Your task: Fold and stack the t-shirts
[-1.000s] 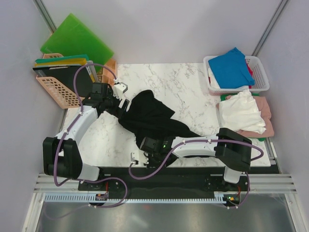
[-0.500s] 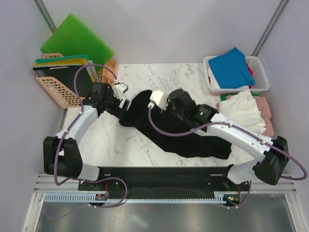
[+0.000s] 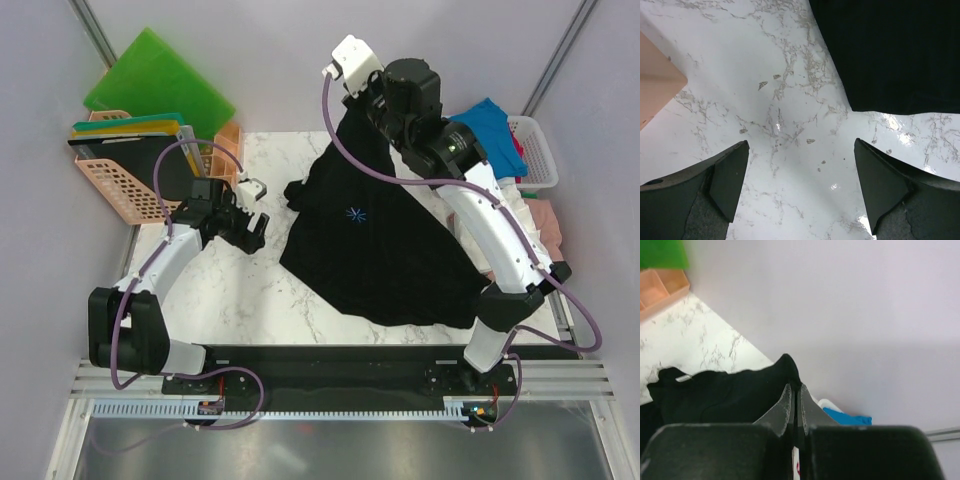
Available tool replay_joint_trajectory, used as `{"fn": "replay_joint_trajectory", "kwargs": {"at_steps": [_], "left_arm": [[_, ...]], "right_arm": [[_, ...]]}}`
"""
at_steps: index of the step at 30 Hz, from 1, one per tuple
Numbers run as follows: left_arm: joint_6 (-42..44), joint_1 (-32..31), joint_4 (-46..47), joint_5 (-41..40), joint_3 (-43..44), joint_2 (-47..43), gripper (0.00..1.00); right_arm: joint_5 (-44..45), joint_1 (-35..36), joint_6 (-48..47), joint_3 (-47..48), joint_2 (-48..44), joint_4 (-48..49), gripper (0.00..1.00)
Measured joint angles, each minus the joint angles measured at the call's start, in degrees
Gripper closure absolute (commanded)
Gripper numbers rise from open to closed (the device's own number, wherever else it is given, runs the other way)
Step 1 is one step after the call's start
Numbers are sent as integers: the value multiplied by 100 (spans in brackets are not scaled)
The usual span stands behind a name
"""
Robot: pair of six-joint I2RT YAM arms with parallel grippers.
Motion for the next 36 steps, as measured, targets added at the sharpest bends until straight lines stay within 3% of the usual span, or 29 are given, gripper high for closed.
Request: {"fn": "replay_joint_trajectory", "kwargs": {"at_steps": [4,12,22,27,36], "left_arm": [[0,0,-61,144,-87,-20,8],[4,-2,-245,522,-155,33,9],[0,-4,-293,931,-155,33,10],[2,-164,-295,951,-151,-164,10],[0,-271,-297,894,315,-245,8]], "right_arm": [[-13,9,39,769,247,-264,100],[345,-184,-114,732,254,-476,100],[566,-730,120,-538,74,-310,100],[275,-730,393,-1064,50,-304,100],[-804,-693,892,-1093,50,-389,100]]}}
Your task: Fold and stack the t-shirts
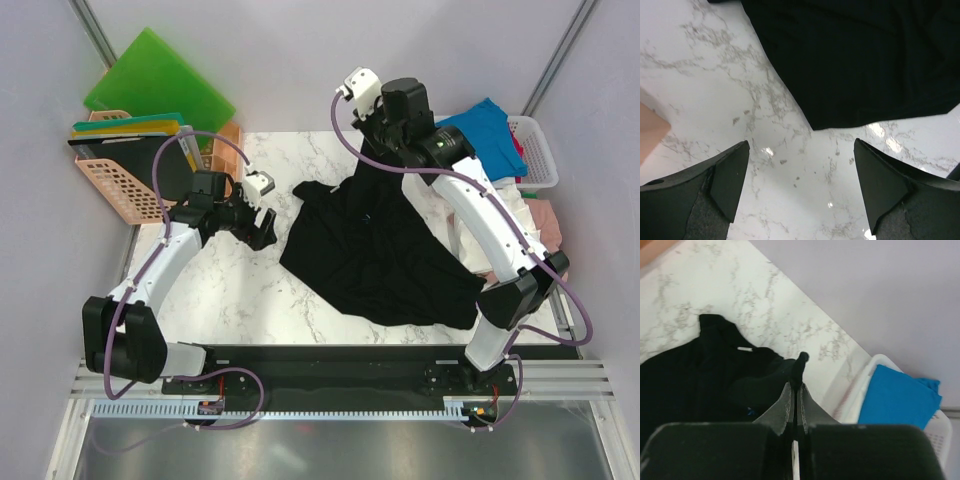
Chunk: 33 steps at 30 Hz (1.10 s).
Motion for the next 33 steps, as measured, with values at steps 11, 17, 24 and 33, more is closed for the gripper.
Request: {"fn": "replay_joint_trajectory", "kwargs": {"at_steps": [11,17,24,33], "left_arm": [[-2,-424,79,-57,826,492,9],[4,-492,52,-256,404,293,8],[4,-487,22,-293,291,190,8],[4,-490,26,-286,186,188,8]], "right_arm": [[-166,1244,109,-1346,-389,44,100],[136,264,131,-1252,-136,380,100],[844,-750,-114,-1244,-83,824,100],[2323,-1460,-1106,-1510,96,2441,24]]}}
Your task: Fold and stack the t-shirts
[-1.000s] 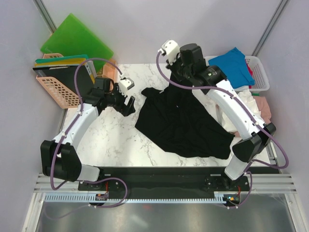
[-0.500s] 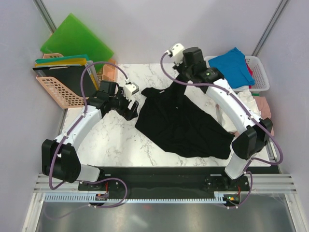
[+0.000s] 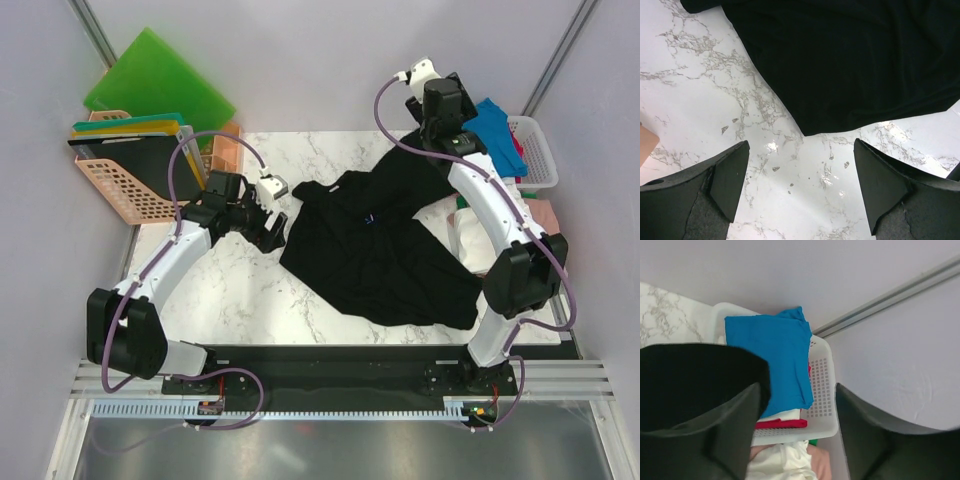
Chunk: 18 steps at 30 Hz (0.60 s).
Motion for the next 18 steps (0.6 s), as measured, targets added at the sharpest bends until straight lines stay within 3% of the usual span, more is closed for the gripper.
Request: {"fn": "replay_joint_trajectory", "kwargs": {"at_steps": [4,8,12,18], "left_arm": [[0,0,-2,0,-111,-26,8],[4,0,-15,0,-157,-57,8],[39,0,-70,9,-157,-37,8],[37,-2,-111,103,-146,494,9]], "right_arm": [[422,-11,-48,-76,166,256,18],[358,15,223,-101,120,-85,17],[-623,57,616,-476,-380,-868,19],[-2184,146,1075,-1707,-1917,-1639,19]]}}
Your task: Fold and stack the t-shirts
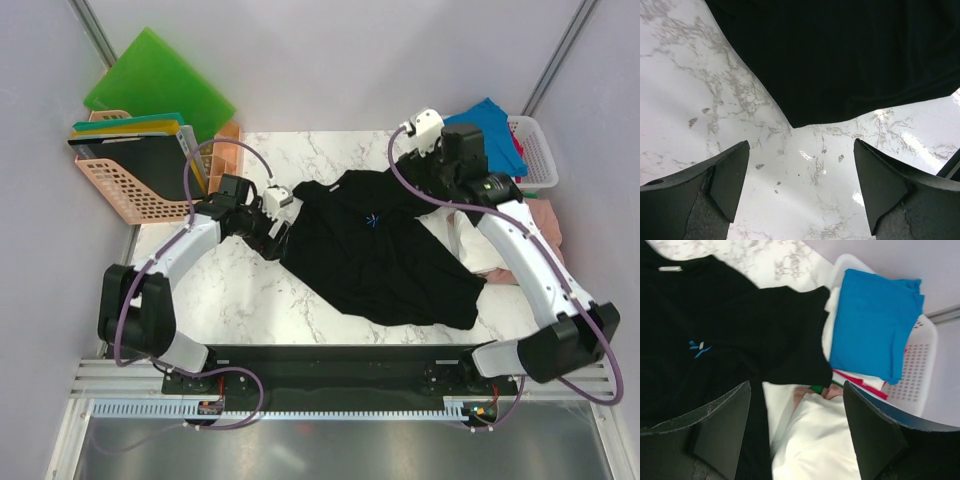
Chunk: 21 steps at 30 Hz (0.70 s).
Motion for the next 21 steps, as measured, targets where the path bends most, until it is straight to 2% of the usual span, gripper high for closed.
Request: {"fn": "replay_joint_trajectory", "kwargs": {"at_steps": [5,12,18,21], "left_arm": [[-74,-2,-153,87,286,813,9],[-306,-9,-212,352,1069,1764,9],[-476,-26,-232,501,1257,2441,11],[-549,-22,-234,535,1342,2570,29]], "right_arm": [[-503,2,140,-710,-658,-31,19],[-798,2,247,-1325,-675,-35,19],[-901,2,295,-1453,-675,4,19],[-929,2,297,-1460,-678,37,18]]}}
